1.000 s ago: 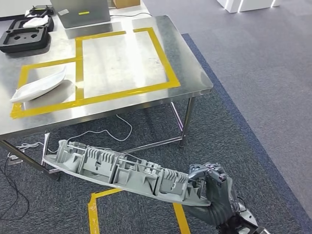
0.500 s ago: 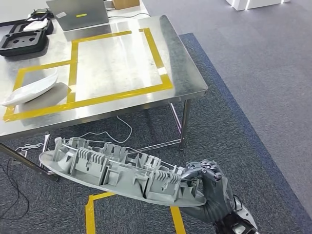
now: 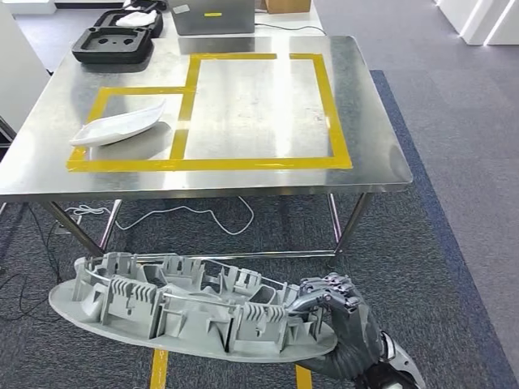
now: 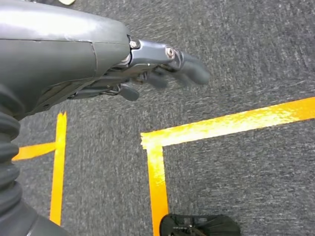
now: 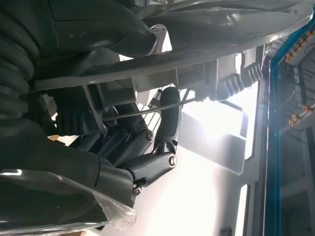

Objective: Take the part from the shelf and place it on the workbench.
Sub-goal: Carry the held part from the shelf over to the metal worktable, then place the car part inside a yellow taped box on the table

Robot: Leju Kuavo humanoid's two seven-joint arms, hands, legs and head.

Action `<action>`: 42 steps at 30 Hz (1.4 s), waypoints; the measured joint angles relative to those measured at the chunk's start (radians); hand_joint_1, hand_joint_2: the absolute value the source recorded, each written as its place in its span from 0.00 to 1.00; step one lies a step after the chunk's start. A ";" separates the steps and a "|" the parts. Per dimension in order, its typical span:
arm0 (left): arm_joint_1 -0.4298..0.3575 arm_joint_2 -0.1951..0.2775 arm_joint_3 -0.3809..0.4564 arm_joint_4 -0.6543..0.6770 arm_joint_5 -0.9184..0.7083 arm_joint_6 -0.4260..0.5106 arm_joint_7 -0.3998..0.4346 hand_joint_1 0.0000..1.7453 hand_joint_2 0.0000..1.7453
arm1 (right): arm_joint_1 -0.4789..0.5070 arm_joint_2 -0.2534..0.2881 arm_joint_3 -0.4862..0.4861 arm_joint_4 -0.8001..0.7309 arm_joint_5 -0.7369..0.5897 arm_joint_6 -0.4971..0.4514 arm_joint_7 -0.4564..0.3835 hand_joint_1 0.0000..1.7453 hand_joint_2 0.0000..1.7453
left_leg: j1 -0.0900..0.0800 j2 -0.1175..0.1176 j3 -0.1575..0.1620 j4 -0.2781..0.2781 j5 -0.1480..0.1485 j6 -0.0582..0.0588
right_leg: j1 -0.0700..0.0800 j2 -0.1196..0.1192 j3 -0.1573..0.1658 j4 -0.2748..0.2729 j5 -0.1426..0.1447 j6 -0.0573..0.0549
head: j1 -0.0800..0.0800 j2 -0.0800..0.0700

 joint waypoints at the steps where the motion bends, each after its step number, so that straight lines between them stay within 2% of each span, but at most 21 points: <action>1: 0.000 -0.001 0.000 0.000 0.000 0.000 0.000 0.00 1.00 | 0.000 -0.003 0.001 0.002 0.000 0.000 0.000 1.00 1.00 | 0.001 -0.014 0.002 0.001 -0.002 -0.001 | -0.003 0.002 -0.020 0.011 0.017 0.004 | 0.000 0.000; 3: 0.001 -0.001 0.001 0.000 0.000 0.000 0.000 0.00 1.00 | 0.000 -0.009 0.004 0.004 0.001 0.000 0.001 1.00 1.00 | 0.004 -0.044 0.010 0.004 -0.009 -0.008 | -0.010 0.012 -0.004 -0.080 0.103 0.010 | 0.000 0.000; 5: 0.000 -0.001 0.001 0.000 0.000 0.000 0.000 0.00 1.00 | -0.001 -0.012 0.008 0.006 0.000 -0.001 0.001 1.00 1.00 | 0.006 -0.070 0.012 0.010 -0.016 -0.019 | -0.018 0.054 0.044 -0.200 0.161 0.010 | 0.000 0.000; 7: -0.001 -0.002 0.001 0.000 0.000 0.000 0.000 0.00 1.00 | -0.002 -0.014 0.011 0.007 0.000 -0.002 0.001 1.00 1.00 | 0.010 -0.091 0.003 0.013 -0.017 -0.032 | -0.019 0.080 0.067 -0.243 0.162 -0.001 | -0.001 0.000; 9: 0.002 -0.002 0.001 0.000 0.000 0.000 0.000 0.00 1.00 | -0.004 -0.015 0.014 0.008 0.000 -0.003 0.001 1.00 1.00 | 0.014 -0.107 -0.003 0.014 -0.015 -0.045 | -0.018 0.063 0.074 -0.250 0.162 -0.016 | -0.002 0.000; 11: 0.004 -0.001 0.001 0.000 0.000 0.000 0.000 0.00 1.00 | -0.006 -0.016 0.016 0.007 0.001 -0.004 0.001 1.00 1.00 | 0.012 -0.077 -0.015 0.040 -0.032 -0.056 | -0.021 0.039 0.083 -0.259 0.162 -0.028 | -0.008 0.000; 13: 0.002 -0.002 0.001 0.000 0.000 0.000 -0.001 0.00 1.00 | -0.007 -0.017 0.017 0.007 0.000 -0.004 0.001 1.00 1.00 | 0.013 -0.014 -0.064 0.142 -0.085 -0.069 | -0.021 0.009 0.093 -0.263 0.158 -0.038 | -0.018 0.000; 15: 0.000 -0.001 0.001 0.000 -0.002 0.000 -0.001 0.00 1.00 | -0.006 -0.017 0.018 0.008 -0.001 -0.005 0.001 1.00 1.00 | 0.021 0.016 -0.128 0.266 -0.130 -0.079 | -0.020 -0.018 0.098 -0.263 0.152 -0.041 | -0.021 0.000; 16: 0.001 -0.001 0.001 0.000 -0.004 -0.001 -0.001 0.00 1.00 | -0.007 -0.018 0.018 0.008 -0.003 -0.006 0.001 1.00 1.00 | 0.024 0.020 -0.140 0.287 -0.127 -0.082 | -0.020 -0.027 0.101 -0.263 0.149 -0.040 | -0.021 0.000; 17: 0.002 -0.001 0.001 0.000 -0.007 -0.002 -0.001 0.00 1.00 | -0.007 -0.018 0.018 0.008 -0.007 -0.008 0.002 1.00 1.00 | 0.028 0.022 -0.131 0.269 -0.105 -0.085 | -0.021 -0.033 0.104 -0.263 0.146 -0.037 | -0.021 0.000; 20: 0.006 -0.001 0.002 0.000 -0.018 -0.012 -0.001 0.00 1.00 | -0.008 -0.018 0.018 0.007 -0.019 -0.014 0.001 1.00 1.00 | 0.030 0.032 -0.033 0.079 -0.020 -0.082 | -0.023 -0.044 0.116 -0.265 0.131 -0.022 | -0.022 0.000; 22: 0.004 0.000 0.001 0.000 -0.022 -0.016 -0.002 0.00 1.00 | -0.008 -0.017 0.018 0.007 -0.024 -0.021 0.001 1.00 1.00 | 0.025 0.038 0.005 0.011 -0.025 -0.070 | -0.022 -0.048 0.126 -0.272 0.124 -0.006 | -0.023 0.000; 25: 0.007 0.000 0.002 0.000 -0.025 -0.017 -0.003 0.00 1.00 | -0.007 -0.013 0.016 0.003 -0.034 -0.038 0.000 1.00 1.00 | 0.023 0.032 0.024 -0.003 -0.039 -0.043 | -0.024 -0.046 0.151 -0.269 0.129 0.018 | -0.023 0.000; 27: 0.010 -0.001 0.002 0.000 -0.026 -0.016 -0.003 0.00 1.00 | -0.007 -0.009 0.012 -0.001 -0.041 -0.049 0.000 1.00 1.00 | 0.025 0.026 0.049 -0.009 -0.040 -0.029 | -0.026 -0.028 0.116 -0.209 0.113 0.021 | -0.018 0.000; 30: 0.008 -0.004 0.004 0.000 -0.028 -0.015 -0.004 0.00 1.00 | 0.001 0.007 -0.003 -0.004 -0.051 -0.069 -0.001 1.00 1.00 | 0.020 0.017 0.070 -0.011 -0.059 -0.020 | -0.021 -0.003 -0.025 -0.028 0.055 0.017 | -0.009 0.000; 32: 0.011 -0.006 0.008 0.000 -0.028 -0.014 -0.004 0.00 1.00 | 0.008 0.020 -0.017 -0.004 -0.053 -0.080 0.000 1.00 1.00 | 0.013 0.010 0.092 -0.011 -0.078 -0.018 | -0.014 0.000 -0.082 -0.001 0.040 0.012 | -0.007 0.000; 33: 0.012 -0.007 0.010 0.000 -0.029 -0.014 -0.004 0.00 1.00 | 0.010 0.026 -0.023 -0.004 -0.053 -0.083 0.000 1.00 1.00 | 0.010 0.007 0.107 -0.011 -0.090 -0.018 | -0.011 0.001 -0.085 -0.036 0.058 0.007 | -0.006 0.000; 35: 0.014 -0.008 0.016 0.000 -0.030 -0.013 -0.004 0.00 1.00 | 0.014 0.036 -0.034 -0.003 -0.055 -0.086 0.000 1.00 1.00 | 0.005 0.003 0.137 -0.010 -0.117 -0.019 | -0.004 0.005 -0.067 -0.148 0.153 -0.008 | -0.007 0.000; 37: 0.012 -0.010 0.022 0.000 -0.031 -0.012 -0.004 0.00 1.00 | 0.018 0.047 -0.045 0.000 -0.060 -0.085 0.000 1.00 1.00 | 0.003 0.000 0.157 -0.013 -0.143 -0.026 | 0.004 0.010 -0.046 -0.213 0.221 -0.022 | -0.007 0.000; 40: 0.007 -0.012 0.025 0.000 -0.032 -0.011 -0.003 0.00 1.00 | 0.026 0.066 -0.064 0.004 -0.068 -0.085 0.002 1.00 1.00 | 0.006 -0.001 0.162 0.017 -0.135 -0.045 | 0.008 0.012 -0.012 -0.229 0.213 -0.042 | -0.007 0.000; 42: 0.004 -0.014 0.025 0.000 -0.033 -0.010 -0.004 0.00 1.00 | 0.027 0.079 -0.074 0.006 -0.073 -0.086 0.002 1.00 1.00 | 0.007 0.007 0.102 0.129 -0.104 -0.056 | 0.003 0.009 0.019 -0.241 0.194 -0.052 | -0.009 0.000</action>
